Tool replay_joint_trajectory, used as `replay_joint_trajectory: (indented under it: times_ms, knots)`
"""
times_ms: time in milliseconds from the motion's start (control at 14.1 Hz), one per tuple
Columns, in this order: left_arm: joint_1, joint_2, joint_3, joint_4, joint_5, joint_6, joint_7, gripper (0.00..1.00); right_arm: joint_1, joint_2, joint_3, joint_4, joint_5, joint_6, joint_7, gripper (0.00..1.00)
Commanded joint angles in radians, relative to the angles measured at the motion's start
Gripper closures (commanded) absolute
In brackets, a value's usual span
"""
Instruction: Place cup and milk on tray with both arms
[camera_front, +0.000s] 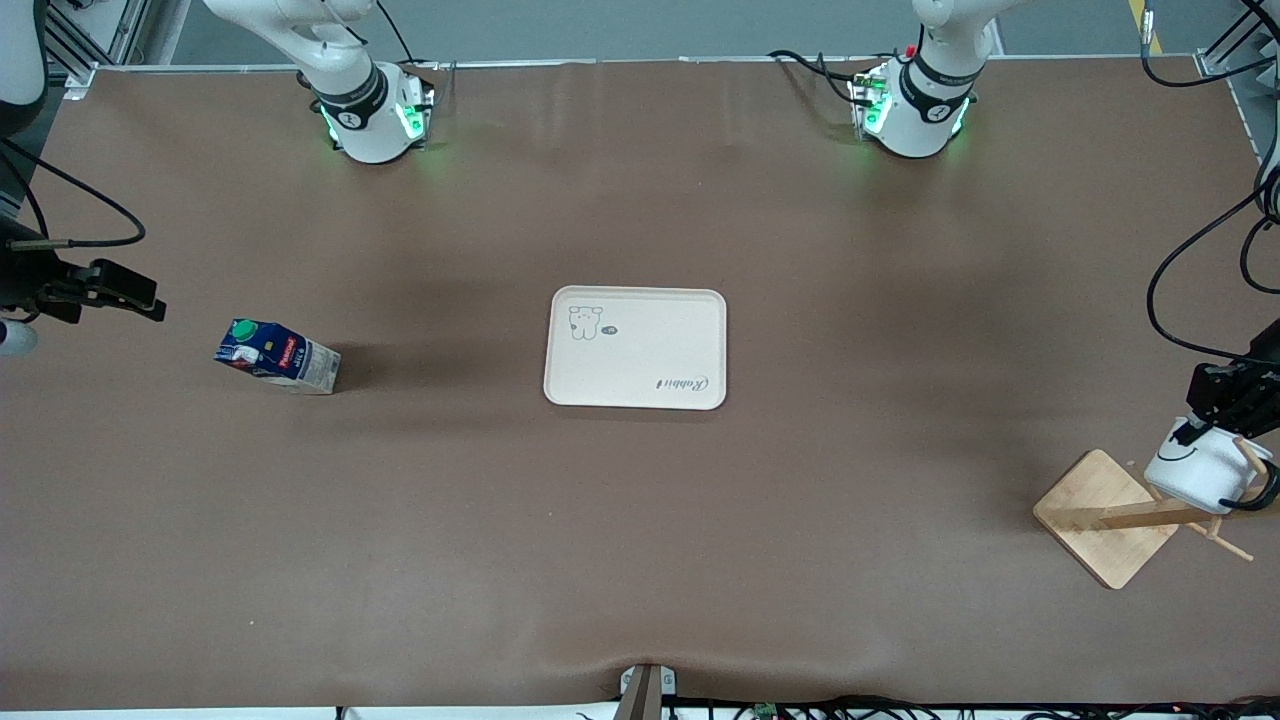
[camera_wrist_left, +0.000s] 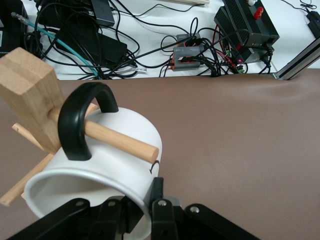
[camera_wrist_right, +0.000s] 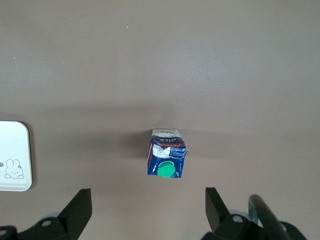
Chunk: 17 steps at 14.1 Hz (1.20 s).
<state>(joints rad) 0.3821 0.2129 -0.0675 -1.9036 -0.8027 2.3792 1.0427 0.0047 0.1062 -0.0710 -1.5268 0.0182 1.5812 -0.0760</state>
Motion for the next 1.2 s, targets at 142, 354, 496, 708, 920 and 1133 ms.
replay_joint_trajectory:
  times_ms: [142,354,496,708,920,1133]
  knots:
    - [-0.015,-0.009,-0.018,0.014,-0.015,0.035,0.013,1.00,-0.008,0.024,0.007,0.016,0.025,0.000,-0.005,0.00]
    - [-0.017,-0.036,-0.020,-0.008,-0.006,0.031,-0.003,1.00,-0.019,0.047,0.005,0.016,0.074,0.010,-0.005,0.00]
    - [-0.017,-0.070,-0.025,-0.055,-0.006,0.031,-0.018,1.00,-0.019,0.050,0.005,0.014,0.072,0.010,-0.008,0.00]
    - [-0.015,-0.119,-0.032,-0.109,-0.006,0.026,-0.030,1.00,-0.019,0.094,0.003,0.010,0.074,0.013,-0.008,0.00]
    - [-0.015,-0.153,-0.037,-0.143,-0.004,0.022,-0.036,1.00,-0.022,0.147,0.002,0.011,0.074,0.007,0.002,0.00]
    - [-0.014,-0.196,-0.049,-0.204,-0.006,0.022,-0.038,1.00,-0.029,0.155,0.002,0.008,0.074,-0.015,0.005,0.00]
